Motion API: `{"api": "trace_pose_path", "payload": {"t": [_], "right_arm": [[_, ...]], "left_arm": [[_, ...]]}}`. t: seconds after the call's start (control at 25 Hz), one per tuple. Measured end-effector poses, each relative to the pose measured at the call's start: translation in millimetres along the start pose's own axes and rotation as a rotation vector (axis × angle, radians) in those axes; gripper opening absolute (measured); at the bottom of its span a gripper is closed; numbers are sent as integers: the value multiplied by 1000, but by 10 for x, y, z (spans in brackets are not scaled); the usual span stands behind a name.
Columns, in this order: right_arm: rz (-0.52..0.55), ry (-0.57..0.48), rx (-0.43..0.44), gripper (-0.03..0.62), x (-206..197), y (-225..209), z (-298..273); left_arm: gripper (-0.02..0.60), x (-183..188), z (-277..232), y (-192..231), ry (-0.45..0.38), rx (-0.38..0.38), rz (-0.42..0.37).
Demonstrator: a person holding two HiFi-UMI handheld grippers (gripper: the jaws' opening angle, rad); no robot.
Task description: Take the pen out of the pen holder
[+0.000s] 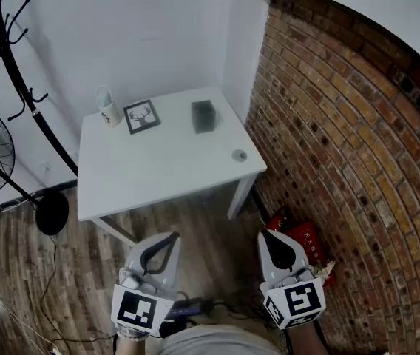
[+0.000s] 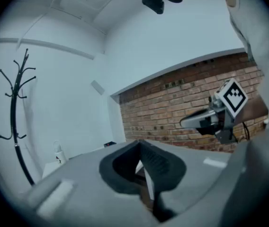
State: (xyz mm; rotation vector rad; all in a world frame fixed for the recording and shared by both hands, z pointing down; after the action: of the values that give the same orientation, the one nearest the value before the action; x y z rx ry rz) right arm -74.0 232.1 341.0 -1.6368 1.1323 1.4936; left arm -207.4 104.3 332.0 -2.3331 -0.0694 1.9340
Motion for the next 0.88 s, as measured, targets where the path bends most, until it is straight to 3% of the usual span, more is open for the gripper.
{"api": "trace_pose_path", "payload": {"t": [0.88], "right_arm": [[-21, -11, 4, 5, 11, -60, -43]], "left_arm": [[-8, 7, -70, 33, -9, 11, 5]]}}
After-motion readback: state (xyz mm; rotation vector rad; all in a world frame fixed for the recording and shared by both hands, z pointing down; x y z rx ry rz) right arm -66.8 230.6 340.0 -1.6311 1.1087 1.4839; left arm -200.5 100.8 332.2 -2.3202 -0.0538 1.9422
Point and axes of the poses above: the fingertips, and each gripper's own axes: z backward along the fingers, y to its left, x out of its top, the point moved 3 cm from there along z, backward along the fingers, and after that the axes turned 7 degrees about -x, right-handed, at the moved point
